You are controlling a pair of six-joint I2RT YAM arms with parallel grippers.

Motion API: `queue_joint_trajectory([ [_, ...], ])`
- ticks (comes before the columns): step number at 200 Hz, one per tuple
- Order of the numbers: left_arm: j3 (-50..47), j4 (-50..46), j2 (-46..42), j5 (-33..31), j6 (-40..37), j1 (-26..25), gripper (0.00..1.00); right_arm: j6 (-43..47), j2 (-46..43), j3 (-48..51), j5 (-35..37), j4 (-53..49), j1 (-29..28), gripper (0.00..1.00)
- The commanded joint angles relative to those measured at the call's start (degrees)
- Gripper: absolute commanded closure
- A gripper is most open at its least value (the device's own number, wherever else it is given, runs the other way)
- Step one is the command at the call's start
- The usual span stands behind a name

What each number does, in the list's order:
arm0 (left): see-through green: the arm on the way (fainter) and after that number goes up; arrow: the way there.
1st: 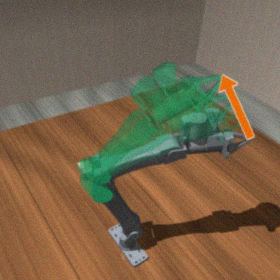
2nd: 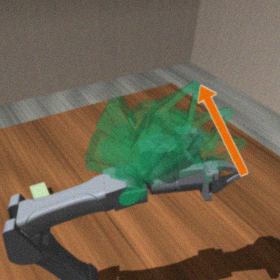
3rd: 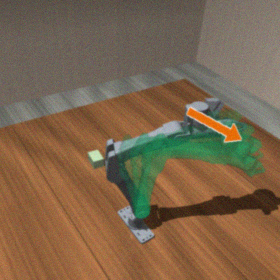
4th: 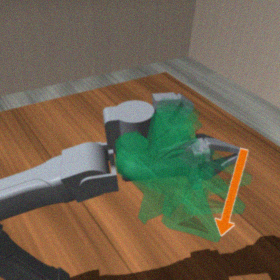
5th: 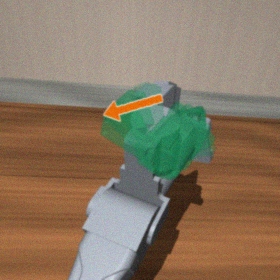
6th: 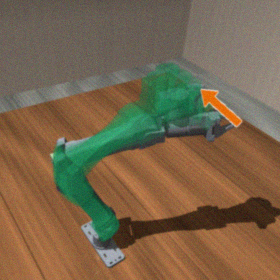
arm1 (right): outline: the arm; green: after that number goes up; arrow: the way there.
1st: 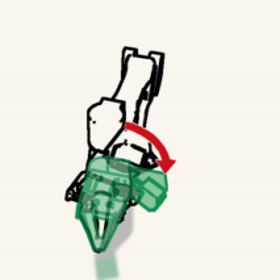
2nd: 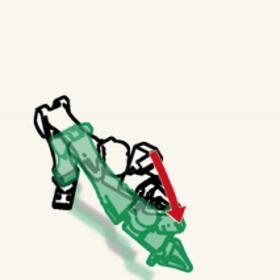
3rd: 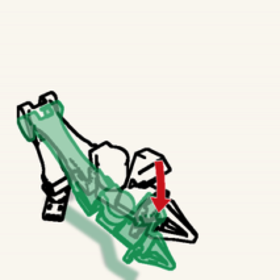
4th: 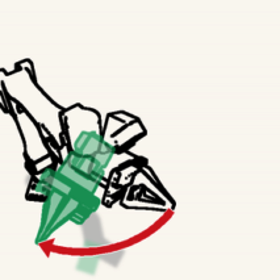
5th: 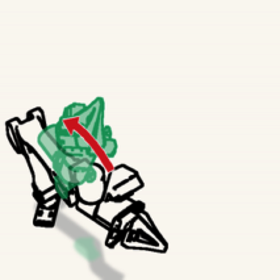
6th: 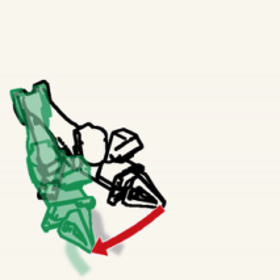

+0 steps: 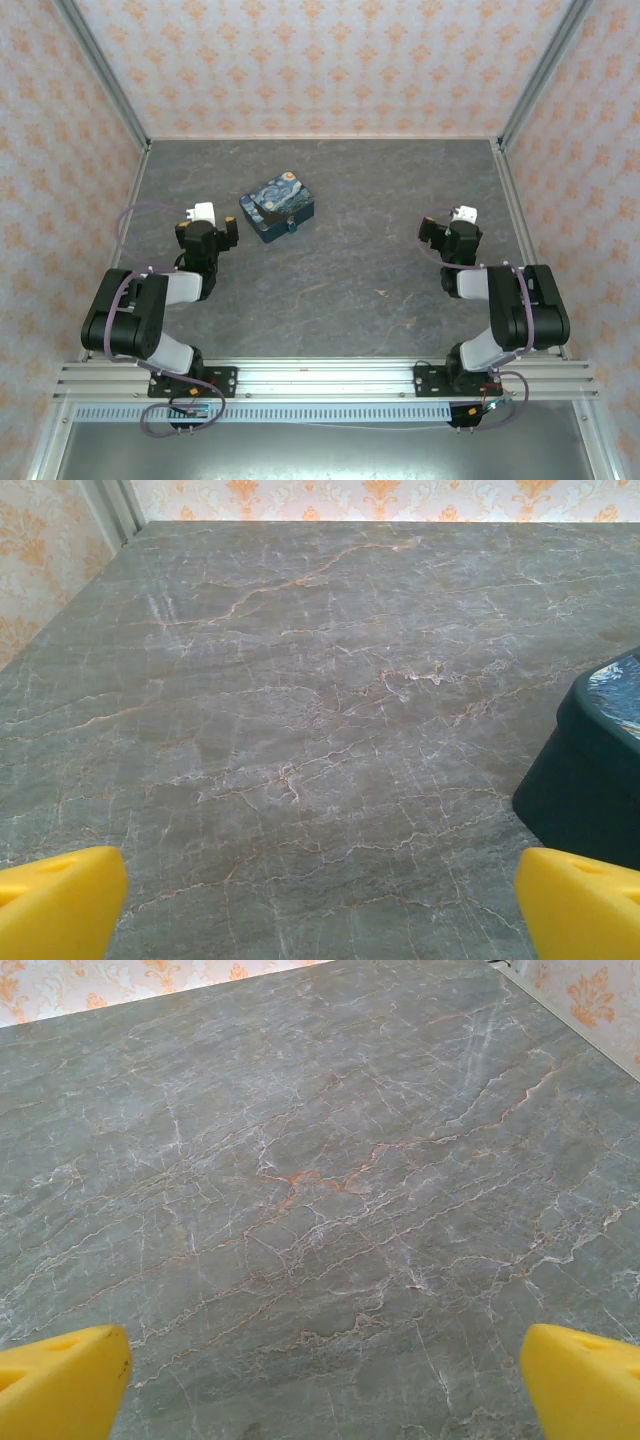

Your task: Unlock the padlock with the key

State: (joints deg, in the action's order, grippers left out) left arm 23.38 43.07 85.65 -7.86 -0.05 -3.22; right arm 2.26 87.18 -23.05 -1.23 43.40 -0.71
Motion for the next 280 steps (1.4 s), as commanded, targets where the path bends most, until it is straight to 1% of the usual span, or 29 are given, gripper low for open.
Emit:
queue_joint_trajectory([
  [1, 0.8, -0.2, 0.0, 0.1, 0.0, 0.3, 0.00, 0.8, 0.0, -0.7, 1.3, 1.4, -0.5, 0.01],
  [92, 0.9, -0.2, 0.0, 0.0, 0.0, 0.3, 0.00, 0.7, 0.1, -1.0, 1.2, 1.0, -0.5, 0.01],
  [118, 0.9, -0.1, 0.0, 0.1, 0.0, 0.3, 0.00, 0.2, 0.2, -1.2, -0.4, 0.8, 0.4, 0.01],
  [168, 0.7, 0.1, 0.0, 0.1, 0.0, 0.3, 0.00, 0.2, -0.2, -0.8, -0.5, 1.2, 0.5, 0.01],
  [180, 1.1, -1.7, -1.6, 0.0, 0.2, 0.3, 0.00, -0.1, -1.2, -1.3, 0.5, -0.6, 0.5, 0.01],
  [187, 1.5, -4.3, -3.6, -0.2, 0.2, 0.3, 0.00, -0.4, -2.7, -1.8, 1.2, -2.6, 0.5, 0.01],
  [201, 2.9, -11.6, -8.9, -0.9, 1.1, 0.3, 0.00, -1.3, -7.3, -3.8, 2.1, -10.3, 0.5, 0.01],
  [224, 4.8, -21.6, -18.3, 0.6, 4.5, 0.3, 0.00, -4.4, -13.9, -7.2, 0.6, -24.0, 0.5, 0.01],
  [235, 7.0, -28.4, -22.2, 2.6, 7.4, 0.2, 0.00, -6.3, -16.4, -10.2, -1.3, -33.3, 0.5, 0.01],
  [257, 12.3, -42.1, -27.3, 6.8, 16.1, 0.2, 0.00, -10.2, -19.0, -16.2, -6.0, -51.0, 0.1, 0.01],
  [269, 13.6, -46.0, -29.2, 11.2, 21.3, 0.2, 0.00, -11.1, -19.0, -18.2, -10.7, -58.3, -0.5, 0.01],
  [280, 13.1, -46.2, -30.5, 16.0, 25.8, -0.7, 0.00, -11.7, -19.1, -19.5, -14.4, -63.8, -1.5, 0.01],
])
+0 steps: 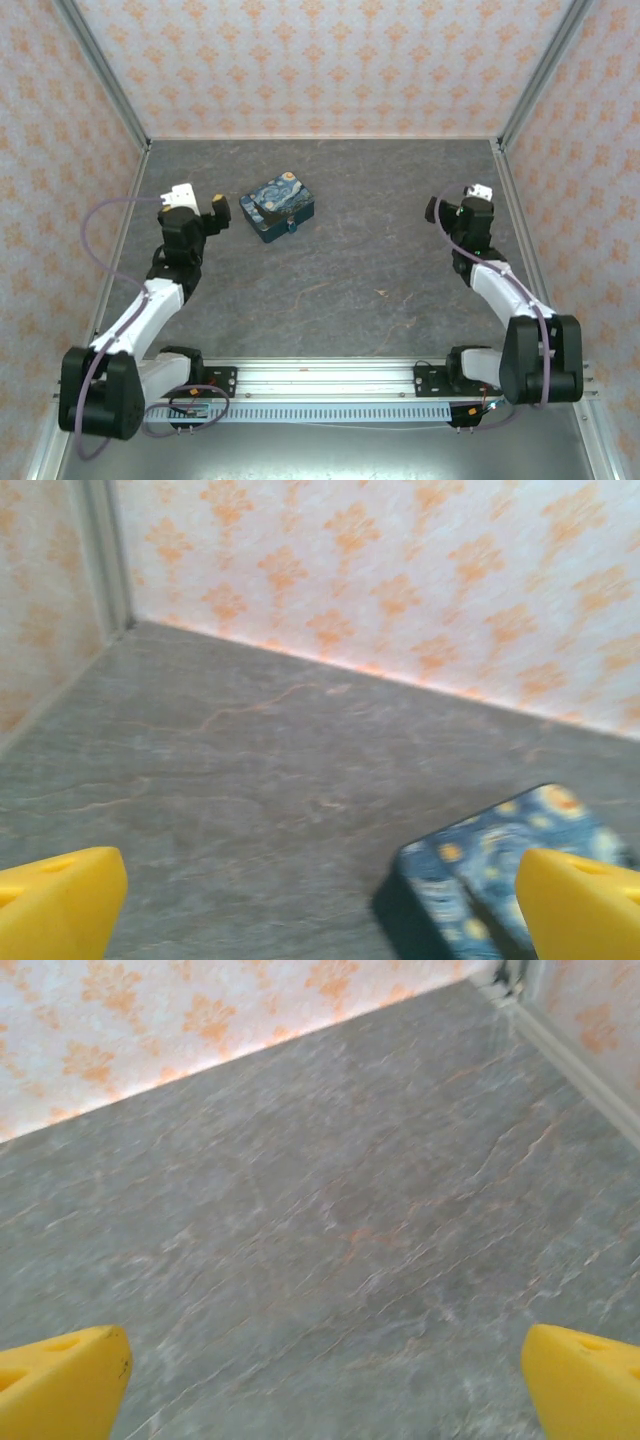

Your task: Unlock the padlock with the key

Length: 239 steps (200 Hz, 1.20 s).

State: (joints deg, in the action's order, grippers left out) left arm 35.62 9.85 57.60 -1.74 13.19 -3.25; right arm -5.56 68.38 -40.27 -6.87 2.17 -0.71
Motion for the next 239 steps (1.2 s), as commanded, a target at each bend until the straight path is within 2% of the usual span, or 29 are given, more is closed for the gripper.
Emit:
queue_joint_trajectory([
  [1, 0.8, -12.9, -2.6, 10.1, 12.9, -0.8, 0.00, -3.9, -0.3, -2.4, -9.0, -23.0, -1.6, 0.01],
  [15, -0.8, -11.3, -3.7, 12.6, 17.1, -4.5, 0.00, -5.4, -0.2, -3.3, -10.3, -29.0, -4.3, 0.00],
  [34, -1.5, -10.4, -3.6, 12.0, 21.0, -12.0, 0.00, -8.1, -0.3, -1.7, -10.1, -32.6, -9.8, 0.07],
  [68, -4.6, -3.7, -1.3, 11.6, 27.1, -22.5, 0.00, -13.3, -0.3, 3.4, -10.1, -32.5, -18.3, 0.21],
  [100, -5.5, 0.5, 2.5, 9.5, 29.3, -29.4, 0.00, -13.7, 2.1, 5.6, -12.7, -30.9, -21.5, 0.32],
  [147, -2.2, 0.4, 8.5, 9.4, 28.1, -32.9, 0.00, -12.4, 7.6, 2.7, -14.5, -31.4, -24.0, 0.47],
  [239, 0.2, -2.0, 11.3, 7.3, 27.2, -34.1, 0.00, -12.3, 11.1, 1.6, -17.6, -30.8, -24.2, 0.61],
])
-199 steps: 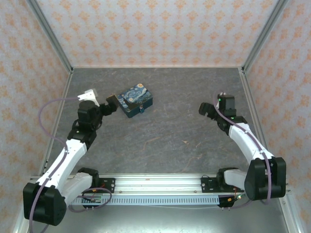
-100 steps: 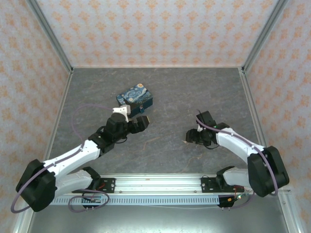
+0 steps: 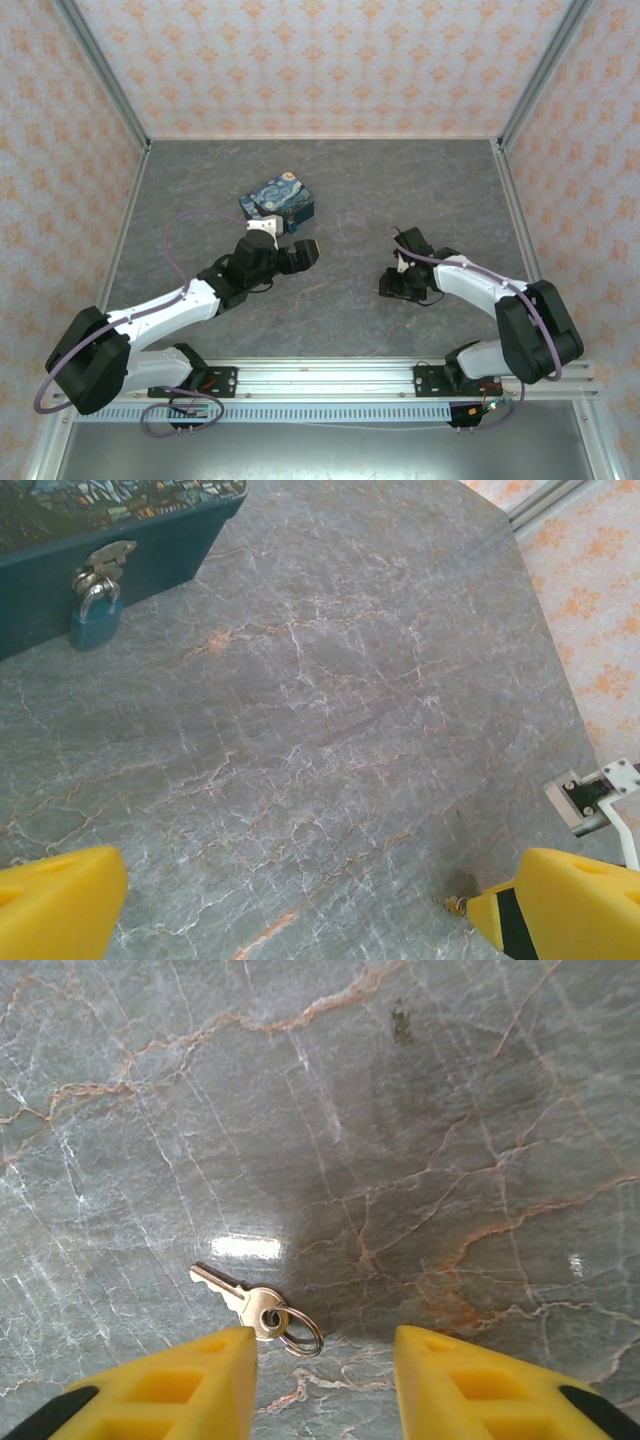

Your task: Unlock the padlock with the key

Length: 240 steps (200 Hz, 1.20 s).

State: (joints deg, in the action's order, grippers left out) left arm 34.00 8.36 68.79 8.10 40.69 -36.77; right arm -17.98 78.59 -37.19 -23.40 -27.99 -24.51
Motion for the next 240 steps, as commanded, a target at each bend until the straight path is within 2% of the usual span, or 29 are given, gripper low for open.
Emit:
queue_joint_trajectory([
  [1, 1.8, -0.5, 0.2, -2.5, -0.3, -0.6, 0.00, 0.1, 0.9, -1.5, -1.1, -0.6, -0.4, 0.61],
  [76, 1.5, -1.6, -0.3, -3.3, -0.3, -0.6, 0.00, -0.2, 2.6, -1.6, -3.4, 0.8, -0.6, 0.70],
  [218, 1.5, -2.7, -0.6, -3.9, -0.7, -0.6, 0.00, -0.8, 3.8, -2.6, -2.3, 0.6, -1.3, 0.71],
  [240, 1.5, -2.9, -0.8, -4.1, -0.8, -0.6, 0.00, -1.4, 4.8, -2.8, -2.3, 1.2, -1.5, 0.75],
])
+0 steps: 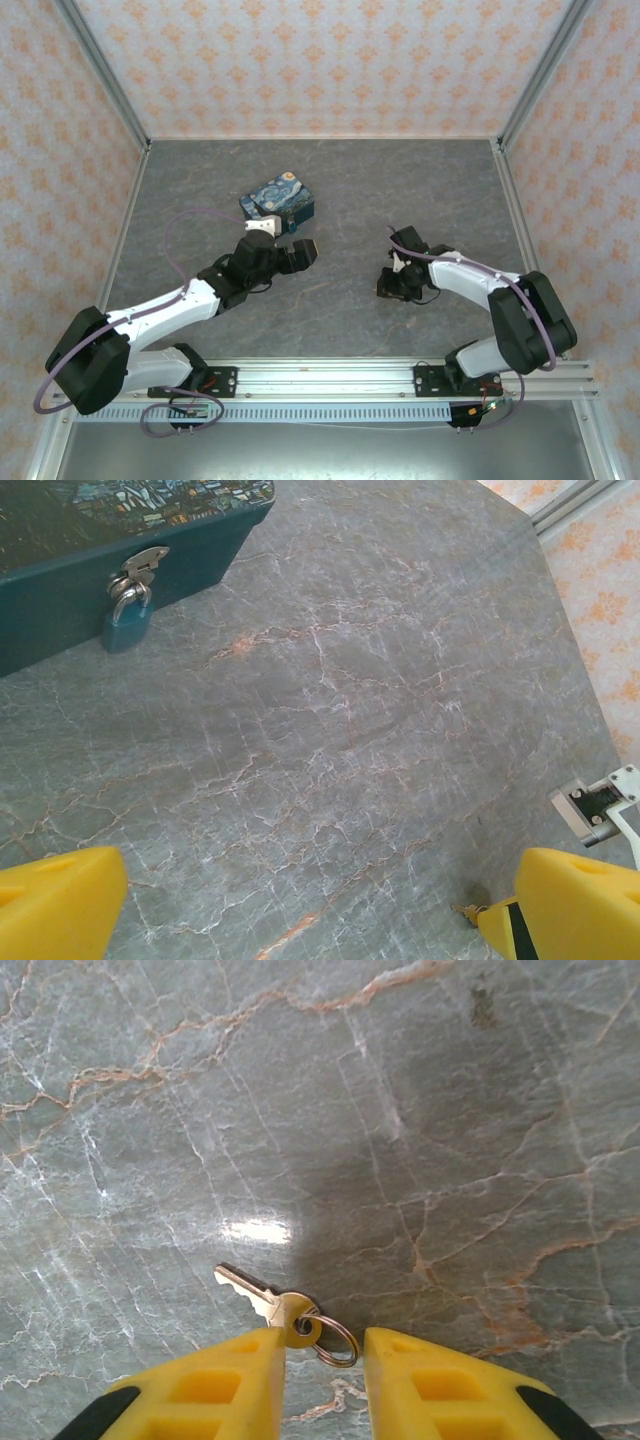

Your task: Unlock the padlock with the key

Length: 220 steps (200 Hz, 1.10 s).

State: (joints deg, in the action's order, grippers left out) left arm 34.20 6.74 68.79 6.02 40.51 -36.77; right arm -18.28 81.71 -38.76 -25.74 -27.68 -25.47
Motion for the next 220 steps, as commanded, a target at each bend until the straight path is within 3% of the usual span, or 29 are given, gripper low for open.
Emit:
queue_joint_trajectory([
  [1, 1.3, -1.3, -0.8, -2.0, -0.6, -0.6, 0.00, -1.1, 1.7, -1.3, 0.0, 0.9, -0.5, 0.75],
  [81, 1.2, -2.6, -1.5, -3.1, -1.2, -0.6, 0.00, -2.3, 3.4, -1.8, 0.4, 1.6, -1.3, 1.00],
  [130, 0.2, -2.3, -3.5, -4.1, 1.9, -0.6, 0.00, -4.1, -3.8, -0.9, 0.3, 4.8, -1.3, 1.00],
  [165, -2.3, 4.0, -6.1, -2.5, 7.6, -0.6, 0.00, -10.7, -11.2, 3.9, -2.6, 16.7, -1.2, 1.00],
  [220, -1.7, 14.2, -7.7, 2.8, 13.7, -0.6, 0.02, -23.9, -20.6, 11.4, -8.7, 45.9, -1.3, 1.00],
])
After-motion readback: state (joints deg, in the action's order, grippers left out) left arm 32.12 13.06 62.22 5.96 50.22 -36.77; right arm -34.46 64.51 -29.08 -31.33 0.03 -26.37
